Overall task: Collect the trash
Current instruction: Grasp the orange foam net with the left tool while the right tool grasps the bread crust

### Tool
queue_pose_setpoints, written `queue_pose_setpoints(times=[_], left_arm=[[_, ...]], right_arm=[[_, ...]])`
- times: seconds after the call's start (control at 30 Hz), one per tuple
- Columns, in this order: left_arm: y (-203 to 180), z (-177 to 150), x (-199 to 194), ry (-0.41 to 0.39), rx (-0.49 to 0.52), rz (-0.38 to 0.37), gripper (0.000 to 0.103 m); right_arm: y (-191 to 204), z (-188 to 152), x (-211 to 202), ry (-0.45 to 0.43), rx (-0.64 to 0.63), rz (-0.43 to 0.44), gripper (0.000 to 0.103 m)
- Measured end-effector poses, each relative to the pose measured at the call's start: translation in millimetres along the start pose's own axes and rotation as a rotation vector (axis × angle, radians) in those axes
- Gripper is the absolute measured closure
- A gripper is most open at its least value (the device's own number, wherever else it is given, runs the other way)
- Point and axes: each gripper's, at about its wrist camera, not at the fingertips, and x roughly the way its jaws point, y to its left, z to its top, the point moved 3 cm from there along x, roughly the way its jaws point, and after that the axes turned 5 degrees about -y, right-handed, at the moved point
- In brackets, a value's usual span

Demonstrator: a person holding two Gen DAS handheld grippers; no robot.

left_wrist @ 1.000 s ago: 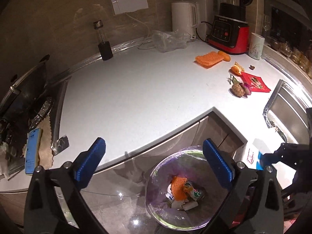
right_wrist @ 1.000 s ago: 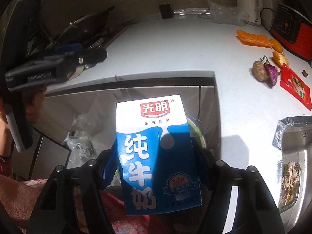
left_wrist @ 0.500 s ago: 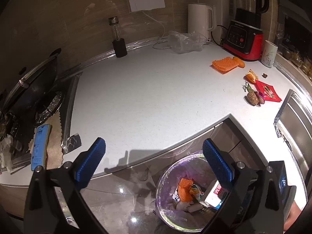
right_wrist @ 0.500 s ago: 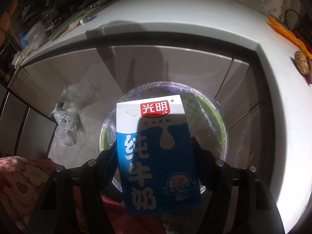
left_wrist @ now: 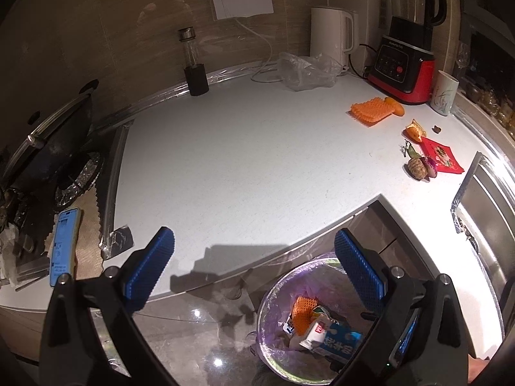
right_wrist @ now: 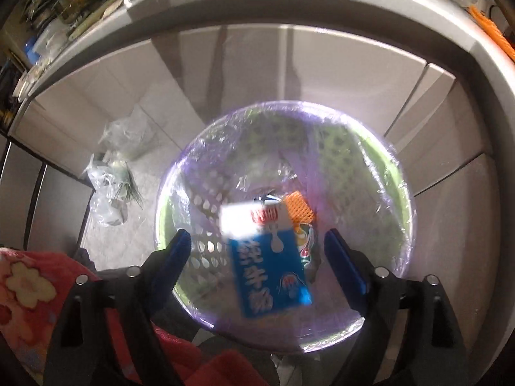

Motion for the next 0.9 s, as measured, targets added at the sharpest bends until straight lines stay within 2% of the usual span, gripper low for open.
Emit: queue_pose_setpoints(times=[0.23,0.5,0.67,0.8,0.9], left_arm=[[-15.4,13.1,-7.7,-0.036,0.028,-0.046,0.008],[-46.5,44.2,-9.3,-0.075,0.059,-0.118,0.008],[-99.5,58.9,7.8,-0.073,0.143,-0.213,0.008],[-157.0,64.9,35.8,-0.045,0.211,-0.301,0.008],[-187.1,73.9,61.4,-0.019,0.207,-0.345,0.008]], right_arm=[[-17.6,18.6,-46.8,-0.103,0.041,-0.023,0.015],[-51.3,40.0,-133.2,-0.289,0.063,-0.098,0.009],[-99.4,25.8,-185.7,-0.387,0.142,-0.181,0.005],[-153.8,1.8,-211.6,-0.405,0.24,-0.253,0.004],[-191.3,-13.7,-222.4,-0.409,0.308,-0.296,0.004]])
